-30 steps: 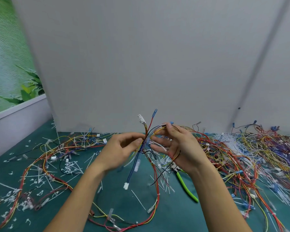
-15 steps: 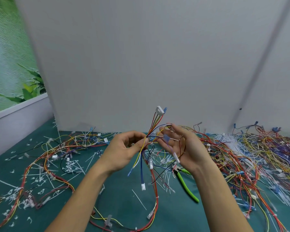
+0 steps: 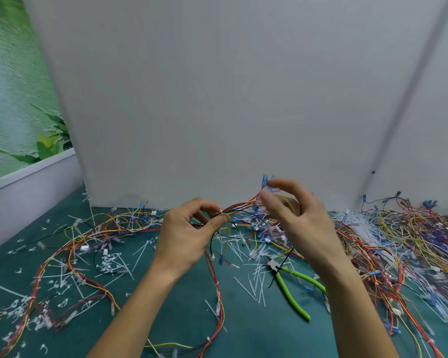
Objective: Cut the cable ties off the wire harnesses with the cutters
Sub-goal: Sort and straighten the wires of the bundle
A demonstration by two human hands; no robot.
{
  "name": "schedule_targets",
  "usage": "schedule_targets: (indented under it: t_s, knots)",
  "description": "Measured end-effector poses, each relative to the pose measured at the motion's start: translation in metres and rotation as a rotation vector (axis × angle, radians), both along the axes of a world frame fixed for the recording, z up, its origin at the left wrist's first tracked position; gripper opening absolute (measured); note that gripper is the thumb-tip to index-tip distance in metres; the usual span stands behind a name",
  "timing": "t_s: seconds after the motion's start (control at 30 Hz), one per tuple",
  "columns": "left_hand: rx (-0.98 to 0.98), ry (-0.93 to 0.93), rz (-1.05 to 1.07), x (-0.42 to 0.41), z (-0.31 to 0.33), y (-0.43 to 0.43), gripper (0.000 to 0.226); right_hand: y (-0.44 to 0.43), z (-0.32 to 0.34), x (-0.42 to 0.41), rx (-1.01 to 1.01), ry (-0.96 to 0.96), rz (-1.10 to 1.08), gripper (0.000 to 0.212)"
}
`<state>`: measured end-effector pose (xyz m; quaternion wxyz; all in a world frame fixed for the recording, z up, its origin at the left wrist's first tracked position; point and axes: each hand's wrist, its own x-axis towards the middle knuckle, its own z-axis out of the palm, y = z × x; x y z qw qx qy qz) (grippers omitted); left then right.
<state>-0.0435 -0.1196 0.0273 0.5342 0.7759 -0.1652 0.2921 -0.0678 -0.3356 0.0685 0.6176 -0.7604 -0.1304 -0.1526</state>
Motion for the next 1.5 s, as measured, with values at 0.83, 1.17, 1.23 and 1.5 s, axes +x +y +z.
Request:
schedule_targets:
  t_s: [0.83, 1.17, 1.23, 1.5]
  knots:
    - [-0.204, 0.033, 0.230, 0.016, 0.001, 0.023, 0.016, 0.003, -0.012, 0.016, 0.025, -0.114, -0.041, 0.013]
    - [-0.032, 0.149, -0.129, 0.016, -0.011, 0.009, 0.018, -0.002, -0.015, 0.015, -0.007, -0.068, 0.043, 0.008]
    - [-0.022, 0.109, -0.137, 0.016, -0.011, 0.010, 0.018, 0.000, -0.016, 0.015, -0.087, -0.071, 0.049, 0.005]
    - [-0.254, 0.049, -0.088, 0.013, -0.006, 0.010, 0.042, -0.003, -0.024, 0.024, -0.305, -0.026, -0.101, 0.015]
